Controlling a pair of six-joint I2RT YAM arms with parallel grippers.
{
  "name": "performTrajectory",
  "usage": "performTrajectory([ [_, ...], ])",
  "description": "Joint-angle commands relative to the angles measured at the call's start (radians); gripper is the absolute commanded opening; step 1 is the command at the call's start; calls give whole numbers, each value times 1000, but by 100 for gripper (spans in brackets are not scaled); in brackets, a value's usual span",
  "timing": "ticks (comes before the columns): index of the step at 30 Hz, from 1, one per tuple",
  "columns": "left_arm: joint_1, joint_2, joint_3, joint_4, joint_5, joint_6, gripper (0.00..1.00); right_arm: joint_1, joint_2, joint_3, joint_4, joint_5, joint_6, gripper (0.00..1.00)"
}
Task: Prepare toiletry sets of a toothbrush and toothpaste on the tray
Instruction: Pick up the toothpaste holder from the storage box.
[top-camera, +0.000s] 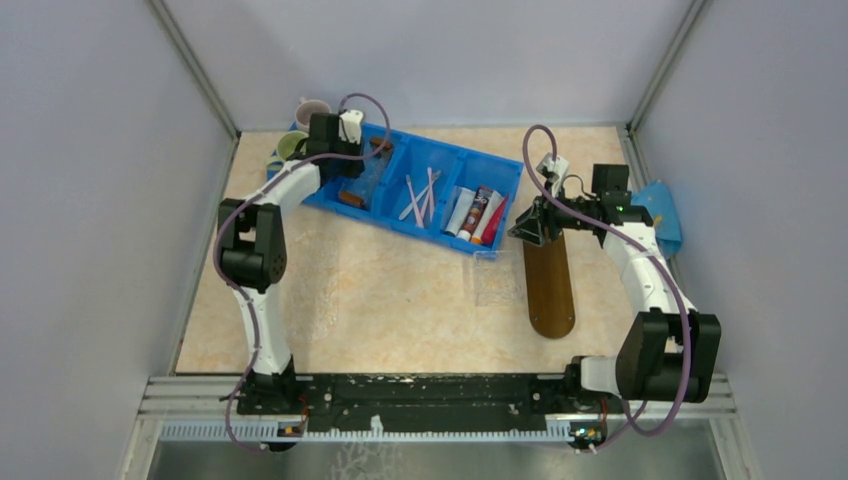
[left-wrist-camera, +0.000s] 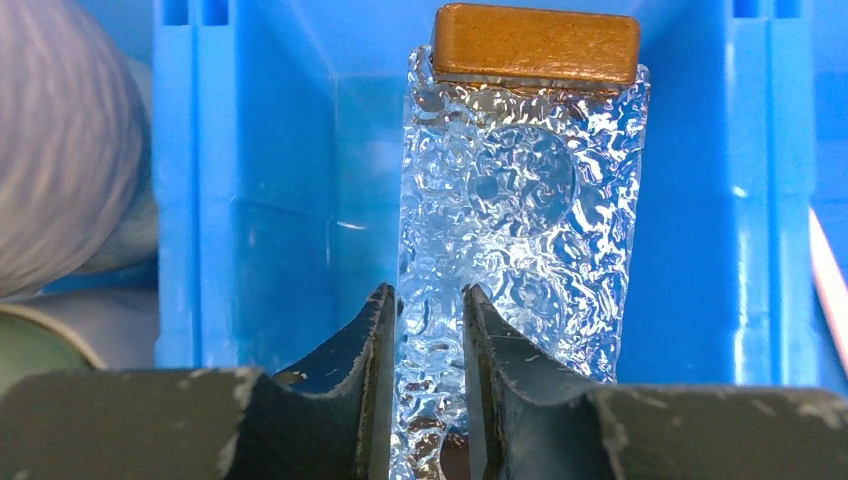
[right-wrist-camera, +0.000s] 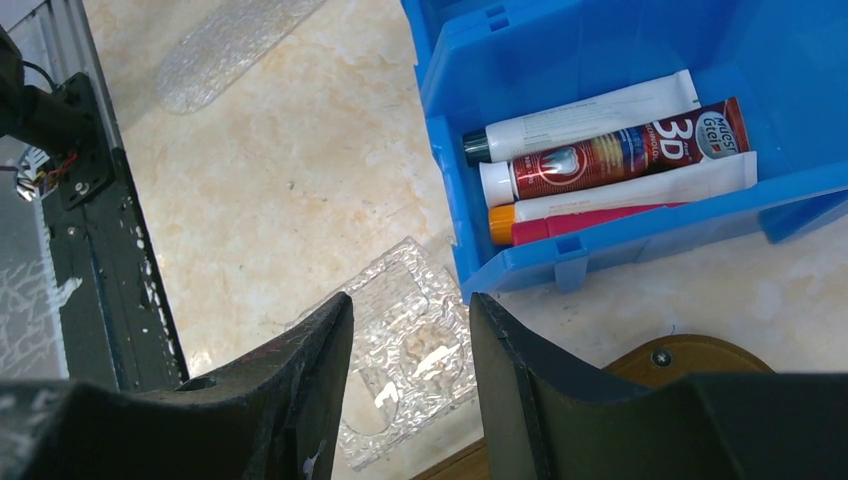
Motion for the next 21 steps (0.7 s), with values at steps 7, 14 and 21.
performTrajectory([
  [7,7,-147,-86,94,-15,-30,11,-2,6,11,52,-43,5,47],
  [14,7,-183,-121,133,-40,-43,10,-3,9,4,65,-57,18,47],
  [21,5,-278,-182,177,-32,-64,10,4,12,-6,89,-79,42,47],
])
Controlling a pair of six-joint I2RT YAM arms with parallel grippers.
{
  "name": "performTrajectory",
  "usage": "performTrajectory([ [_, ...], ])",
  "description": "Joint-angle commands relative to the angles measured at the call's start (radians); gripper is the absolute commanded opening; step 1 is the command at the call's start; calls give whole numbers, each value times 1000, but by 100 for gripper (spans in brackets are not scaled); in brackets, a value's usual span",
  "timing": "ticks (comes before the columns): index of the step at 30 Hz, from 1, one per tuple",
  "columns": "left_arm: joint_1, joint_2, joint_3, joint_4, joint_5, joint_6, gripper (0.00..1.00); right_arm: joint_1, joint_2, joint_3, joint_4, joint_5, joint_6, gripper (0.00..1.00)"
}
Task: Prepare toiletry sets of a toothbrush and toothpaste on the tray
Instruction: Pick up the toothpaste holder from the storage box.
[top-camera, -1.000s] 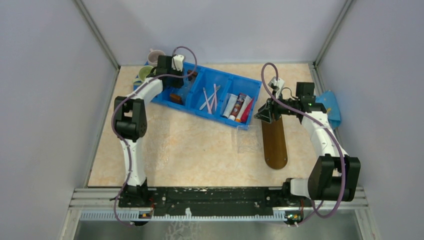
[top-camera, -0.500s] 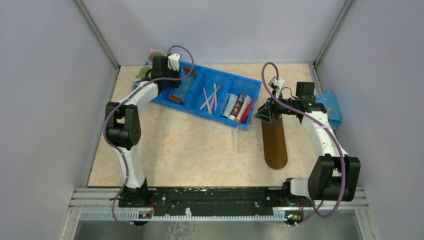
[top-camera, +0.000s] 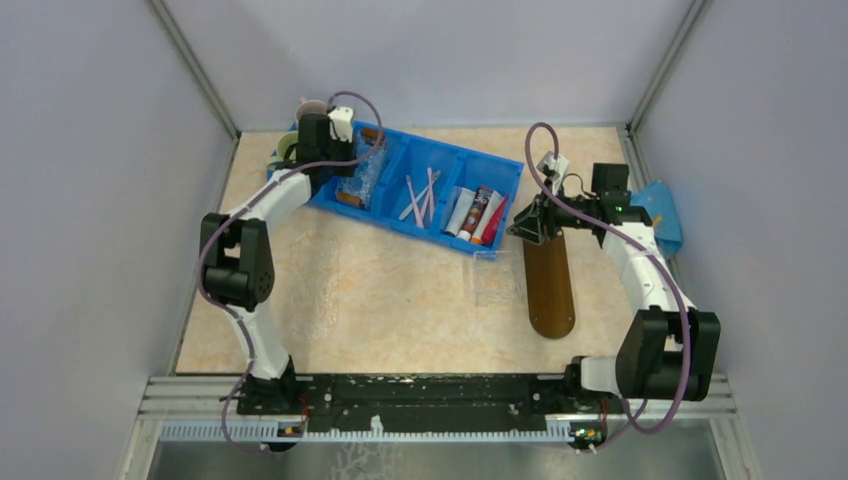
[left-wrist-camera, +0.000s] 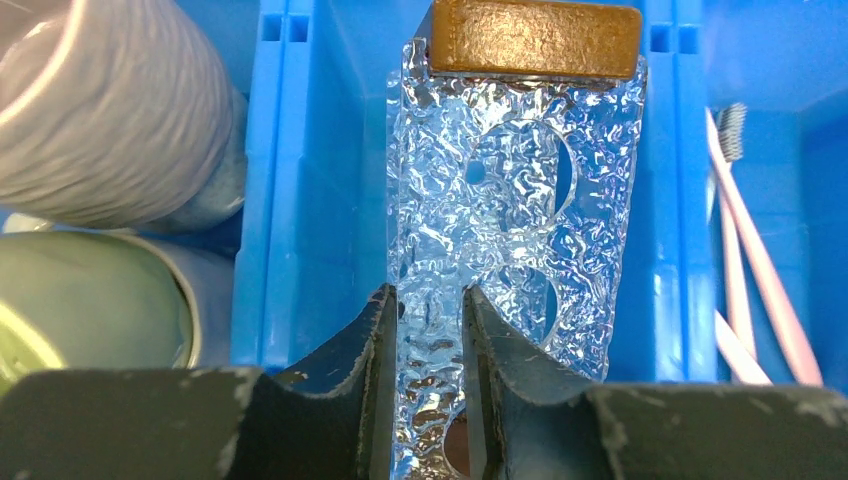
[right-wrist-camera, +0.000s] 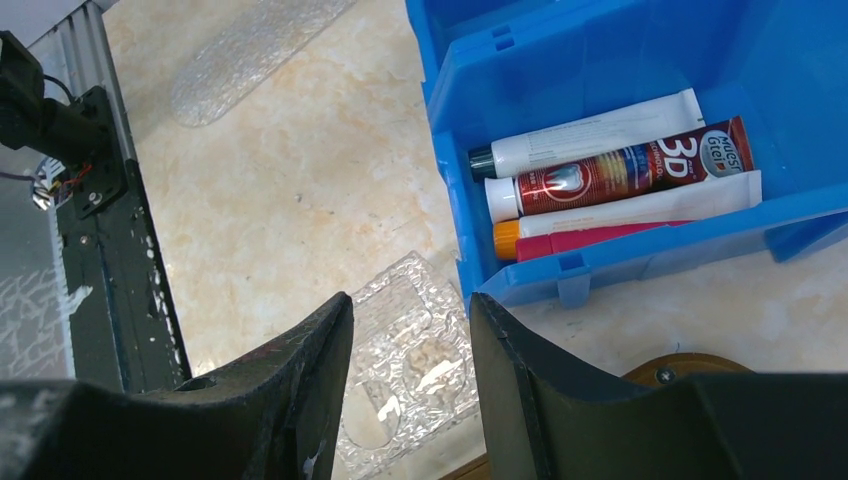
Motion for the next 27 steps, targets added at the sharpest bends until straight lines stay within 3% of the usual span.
performTrajectory([
  [1,5,-126,-39,79,7,-26,10,5,3,-4,48,-51,12,47],
  [27,5,-357,-188,155,104,-81,10,32,12,-9,61,-72,22,47],
])
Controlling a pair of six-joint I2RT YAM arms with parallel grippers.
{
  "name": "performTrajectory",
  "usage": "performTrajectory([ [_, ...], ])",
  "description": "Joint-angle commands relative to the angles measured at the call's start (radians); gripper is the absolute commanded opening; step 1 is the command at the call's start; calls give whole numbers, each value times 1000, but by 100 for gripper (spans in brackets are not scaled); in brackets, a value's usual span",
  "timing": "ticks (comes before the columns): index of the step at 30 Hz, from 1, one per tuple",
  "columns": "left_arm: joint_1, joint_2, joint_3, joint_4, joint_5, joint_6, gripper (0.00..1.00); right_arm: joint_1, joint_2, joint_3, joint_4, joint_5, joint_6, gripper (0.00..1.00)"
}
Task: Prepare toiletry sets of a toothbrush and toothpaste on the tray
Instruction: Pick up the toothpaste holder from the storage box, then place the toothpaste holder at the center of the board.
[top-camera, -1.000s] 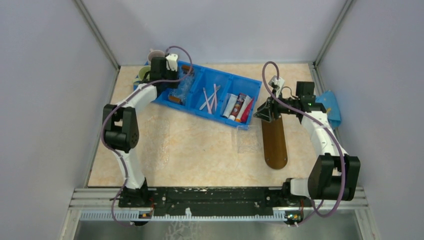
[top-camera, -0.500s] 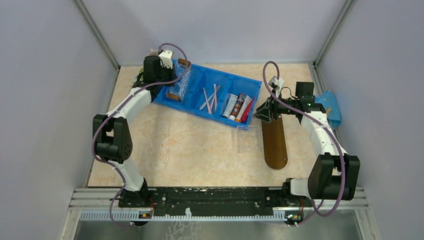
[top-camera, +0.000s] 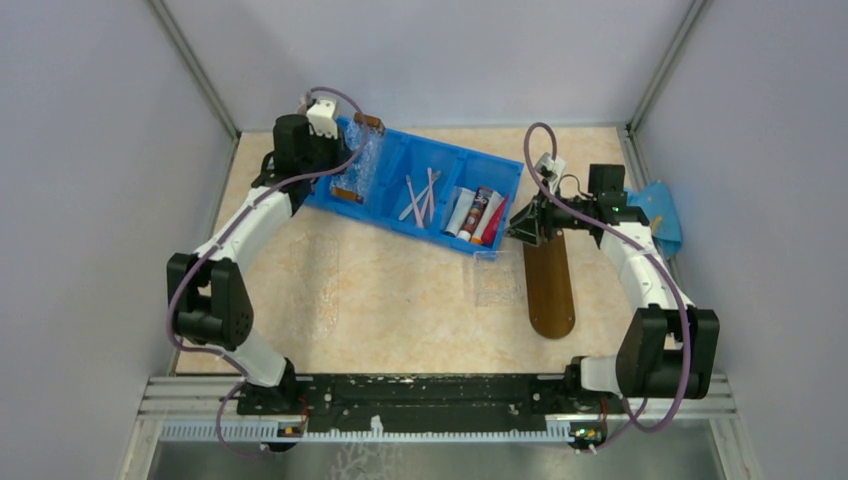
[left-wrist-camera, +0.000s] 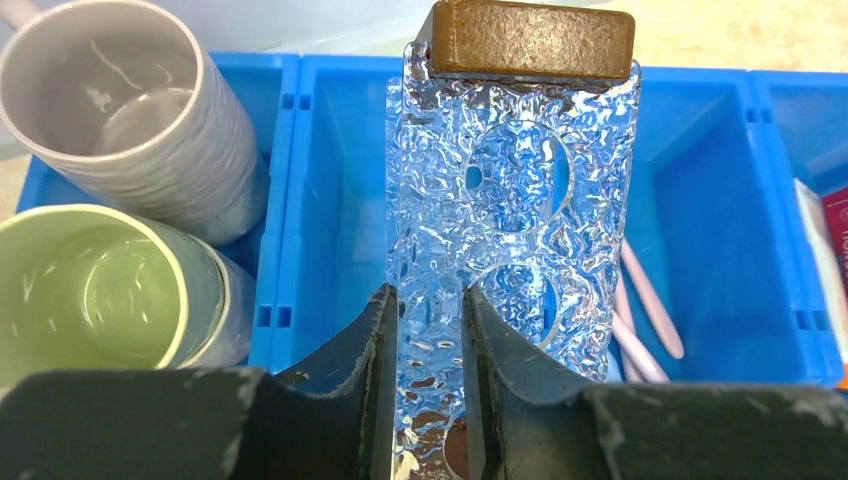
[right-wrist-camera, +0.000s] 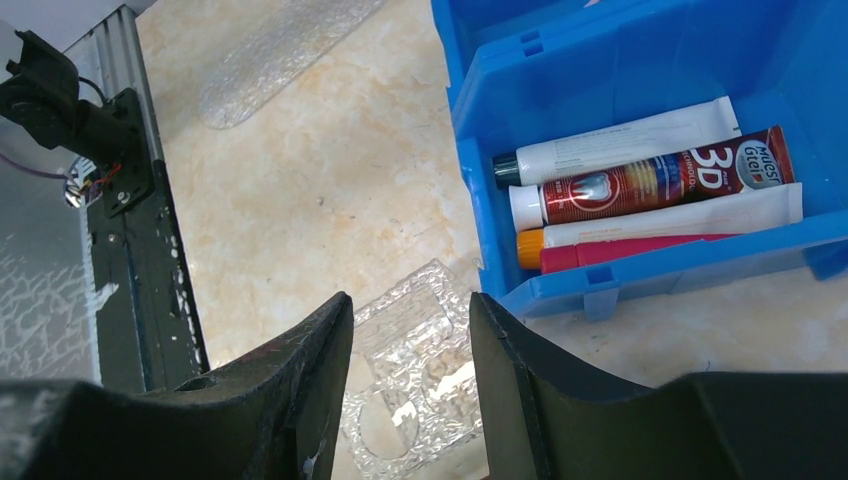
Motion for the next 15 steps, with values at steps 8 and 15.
performTrajectory([
  [8,5,-151,-66,101,58,-29,10,32,-13,-5,60,-42,12,47],
  [15,4,-302,-184,93,114,-83,9,73,-49,-26,106,-59,57,47],
])
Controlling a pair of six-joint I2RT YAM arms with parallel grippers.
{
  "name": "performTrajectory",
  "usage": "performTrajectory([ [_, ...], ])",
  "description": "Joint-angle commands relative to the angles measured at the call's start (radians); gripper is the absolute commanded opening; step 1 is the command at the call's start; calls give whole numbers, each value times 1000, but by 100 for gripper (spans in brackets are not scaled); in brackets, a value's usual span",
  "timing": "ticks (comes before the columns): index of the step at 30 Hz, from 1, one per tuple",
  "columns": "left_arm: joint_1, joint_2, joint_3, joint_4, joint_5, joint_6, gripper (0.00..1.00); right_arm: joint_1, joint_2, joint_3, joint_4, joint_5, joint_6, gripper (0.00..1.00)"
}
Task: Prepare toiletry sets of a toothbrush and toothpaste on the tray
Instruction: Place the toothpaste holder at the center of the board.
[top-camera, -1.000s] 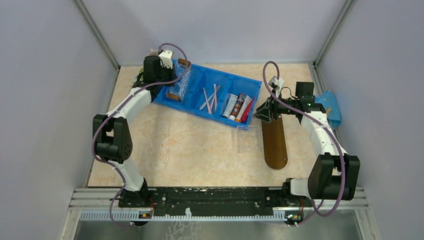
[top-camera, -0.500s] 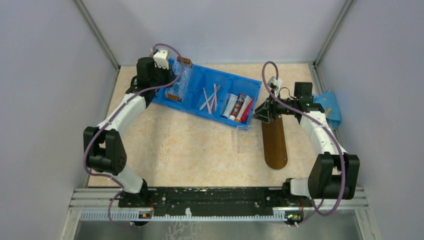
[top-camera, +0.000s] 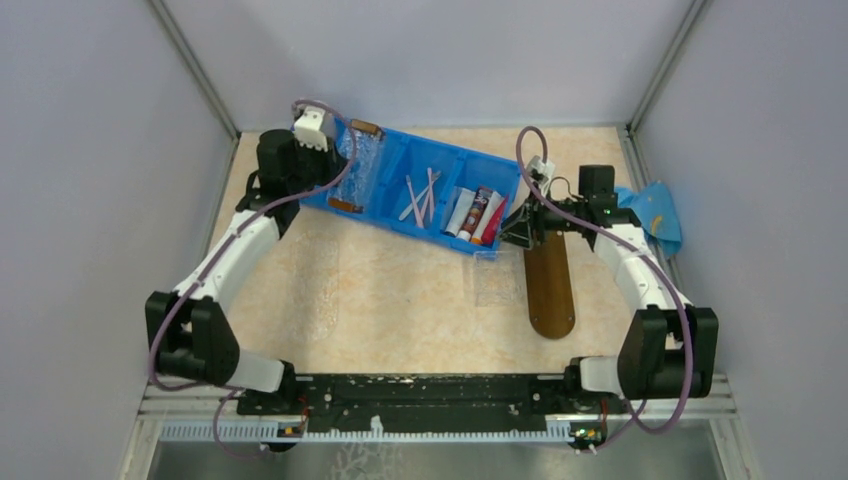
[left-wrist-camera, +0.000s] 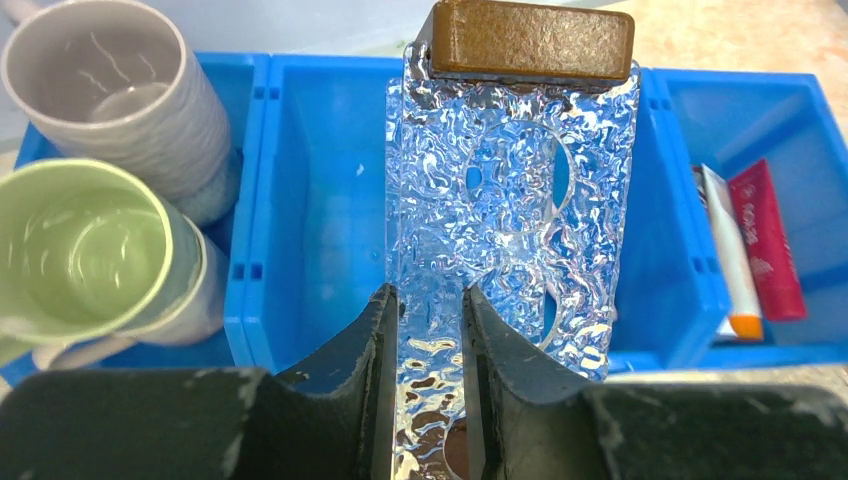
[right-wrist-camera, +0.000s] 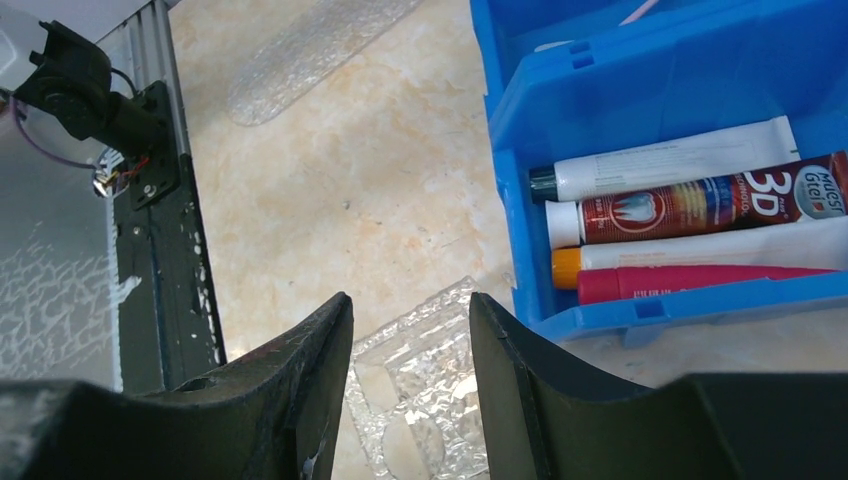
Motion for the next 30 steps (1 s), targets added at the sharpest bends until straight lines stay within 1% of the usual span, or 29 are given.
performTrajectory([
  [1,4,-156,-85,62,52,-50,9,31,-55,-11,75,-51,33,47],
  [10,4,-416,-285,-49,129,-149,9,68,-112,-52,176,-66,131,47],
  [16,-21,-523,-376,-141,131,-232,9,69,-168,-80,228,-68,184,48],
  [24,-59,-642,-525,-232,43,-332,9,69,-206,-93,247,-58,207,48],
  [30,-114,-656,-577,-274,-81,-379,8,70,-227,-104,270,-59,228,48],
])
